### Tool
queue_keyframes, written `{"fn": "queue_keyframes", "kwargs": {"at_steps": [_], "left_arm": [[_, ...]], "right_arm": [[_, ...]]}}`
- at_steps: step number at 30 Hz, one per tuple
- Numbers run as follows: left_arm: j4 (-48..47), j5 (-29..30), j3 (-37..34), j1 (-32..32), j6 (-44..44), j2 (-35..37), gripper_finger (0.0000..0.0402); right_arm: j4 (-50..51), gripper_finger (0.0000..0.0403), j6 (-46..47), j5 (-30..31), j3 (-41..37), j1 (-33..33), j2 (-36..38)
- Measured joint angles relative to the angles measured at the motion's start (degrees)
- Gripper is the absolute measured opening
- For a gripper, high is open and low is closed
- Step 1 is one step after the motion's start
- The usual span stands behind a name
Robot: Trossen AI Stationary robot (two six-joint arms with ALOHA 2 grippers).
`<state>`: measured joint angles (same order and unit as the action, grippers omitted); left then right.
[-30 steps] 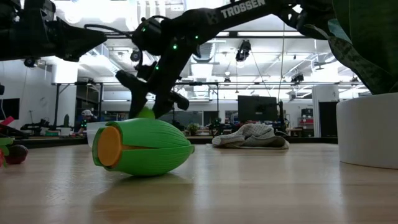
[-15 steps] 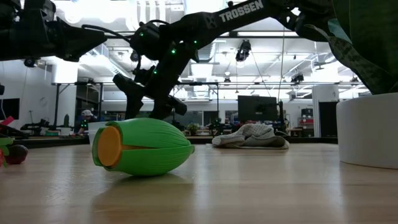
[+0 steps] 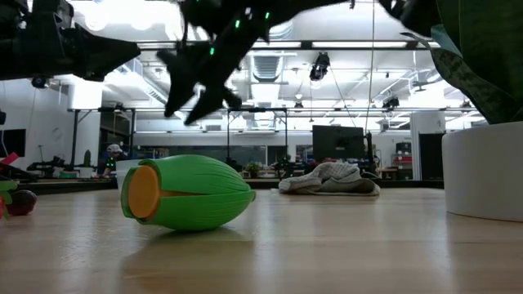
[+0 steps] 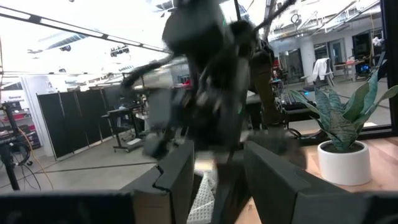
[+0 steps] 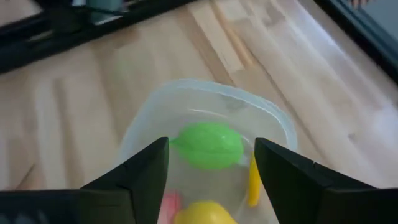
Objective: Pick and placing Produce into tupperware
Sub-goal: Put the green corn into the transparent container
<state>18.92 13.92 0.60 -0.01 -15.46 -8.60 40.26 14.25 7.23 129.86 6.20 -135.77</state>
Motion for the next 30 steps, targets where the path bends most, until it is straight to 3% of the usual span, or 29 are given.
{"fn": "queue_keyframes", "kwargs": {"at_steps": [5,16,30], "left_arm": [[0.1,0.3,0.0,0.0,0.0,0.1,0.0126],[0.1,0.4,0.0,0.0,0.1,0.1,0.0126],[0.2,0.6,-0.1,0.0,0.1,0.1,0.0126]], "right_arm": [[5.7,0.0226,-9.2,-3.1,0.0,-0.8,7.1],[9.9,0.0226,-15.8,-3.2,-5.2,-7.9,21.6],[-0.4,0.0226,-26.6,-2.7,-29.9,-18.3,32.4]]}}
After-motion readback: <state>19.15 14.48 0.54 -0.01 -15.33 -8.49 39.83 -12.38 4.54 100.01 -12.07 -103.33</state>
